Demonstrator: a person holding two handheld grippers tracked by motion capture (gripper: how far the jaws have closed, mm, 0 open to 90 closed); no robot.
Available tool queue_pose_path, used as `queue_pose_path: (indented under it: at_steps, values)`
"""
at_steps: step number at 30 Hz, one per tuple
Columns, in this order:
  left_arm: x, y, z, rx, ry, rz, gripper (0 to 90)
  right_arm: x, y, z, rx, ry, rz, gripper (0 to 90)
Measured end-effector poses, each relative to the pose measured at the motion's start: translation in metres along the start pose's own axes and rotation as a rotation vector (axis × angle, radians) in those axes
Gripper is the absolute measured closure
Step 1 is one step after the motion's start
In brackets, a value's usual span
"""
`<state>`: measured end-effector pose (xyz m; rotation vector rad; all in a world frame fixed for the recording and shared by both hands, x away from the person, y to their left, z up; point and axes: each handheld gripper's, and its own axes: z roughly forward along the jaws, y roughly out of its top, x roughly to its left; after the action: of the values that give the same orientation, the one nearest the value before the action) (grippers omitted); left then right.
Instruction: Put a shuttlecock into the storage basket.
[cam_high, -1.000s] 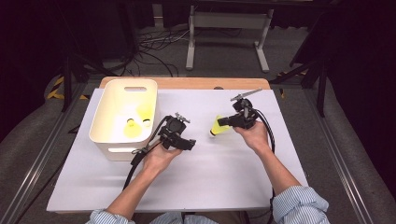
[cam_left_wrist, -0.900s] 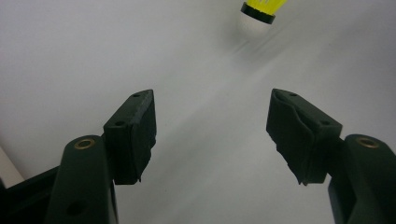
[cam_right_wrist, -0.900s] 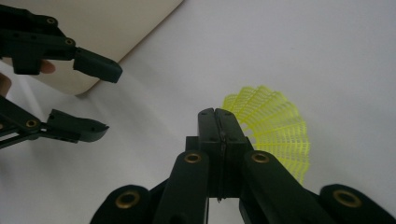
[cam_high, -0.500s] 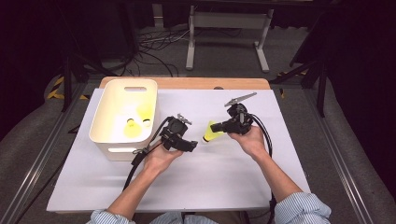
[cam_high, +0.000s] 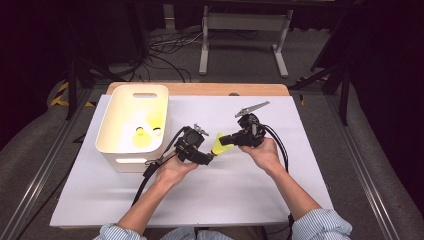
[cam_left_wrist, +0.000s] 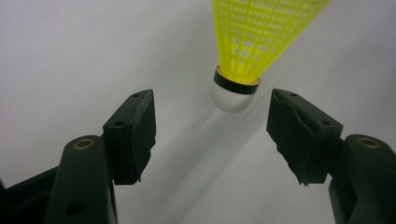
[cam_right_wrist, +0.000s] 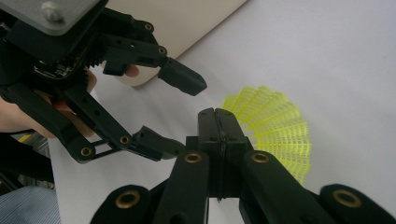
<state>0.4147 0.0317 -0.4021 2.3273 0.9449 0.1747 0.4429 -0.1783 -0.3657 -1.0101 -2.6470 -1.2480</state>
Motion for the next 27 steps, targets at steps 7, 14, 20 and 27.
queue_pose_path:
  at_steps: [7, 14, 20, 27]
  values:
    - [-0.002, 0.000, 0.005, 0.021, -0.004, 0.014, 33.9, 0.005, 0.001, 0.004, -0.008, 0.030, -0.004, 90.0]
    - [-0.002, 0.000, 0.010, 0.036, -0.007, 0.010, 35.5, 0.008, 0.002, 0.003, -0.019, 0.048, -0.005, 90.0]
    - [-0.002, 0.001, 0.016, 0.052, -0.018, 0.016, 39.2, 0.011, 0.002, 0.003, -0.025, 0.069, -0.010, 90.0]
    - [-0.004, 0.002, 0.018, 0.059, -0.021, 0.044, 47.9, 0.013, 0.002, 0.003, -0.033, 0.084, -0.010, 90.0]
